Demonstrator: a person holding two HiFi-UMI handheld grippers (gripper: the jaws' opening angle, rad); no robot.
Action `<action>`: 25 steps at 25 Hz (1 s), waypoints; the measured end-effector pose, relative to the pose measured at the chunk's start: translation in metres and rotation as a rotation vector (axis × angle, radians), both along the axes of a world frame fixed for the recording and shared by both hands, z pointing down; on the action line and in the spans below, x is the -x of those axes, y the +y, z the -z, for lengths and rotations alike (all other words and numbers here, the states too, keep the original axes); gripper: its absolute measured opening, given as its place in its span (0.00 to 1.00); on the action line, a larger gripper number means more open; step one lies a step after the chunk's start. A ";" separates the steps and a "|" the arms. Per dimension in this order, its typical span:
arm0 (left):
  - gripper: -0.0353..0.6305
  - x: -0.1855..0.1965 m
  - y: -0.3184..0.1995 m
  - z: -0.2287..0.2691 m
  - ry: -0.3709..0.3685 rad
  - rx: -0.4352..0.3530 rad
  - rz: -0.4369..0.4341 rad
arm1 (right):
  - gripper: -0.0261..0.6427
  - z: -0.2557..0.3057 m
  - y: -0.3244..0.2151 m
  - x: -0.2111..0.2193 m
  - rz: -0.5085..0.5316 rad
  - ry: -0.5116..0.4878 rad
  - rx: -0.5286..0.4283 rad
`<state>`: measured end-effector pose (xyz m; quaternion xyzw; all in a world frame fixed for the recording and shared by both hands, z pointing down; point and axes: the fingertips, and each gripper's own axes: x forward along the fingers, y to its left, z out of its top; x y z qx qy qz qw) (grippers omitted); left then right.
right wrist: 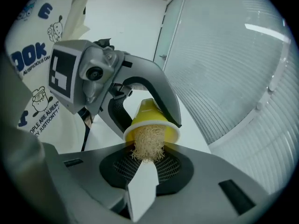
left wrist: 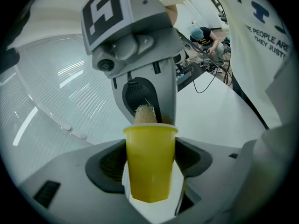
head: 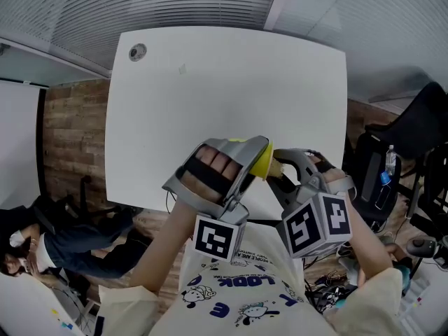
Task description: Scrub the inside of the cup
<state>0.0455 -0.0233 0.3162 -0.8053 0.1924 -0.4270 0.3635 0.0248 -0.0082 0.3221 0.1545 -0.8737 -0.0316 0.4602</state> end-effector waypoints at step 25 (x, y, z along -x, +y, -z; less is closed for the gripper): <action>0.56 -0.006 -0.002 0.018 -0.100 -0.323 -0.070 | 0.14 0.015 0.002 -0.003 -0.320 -0.454 0.584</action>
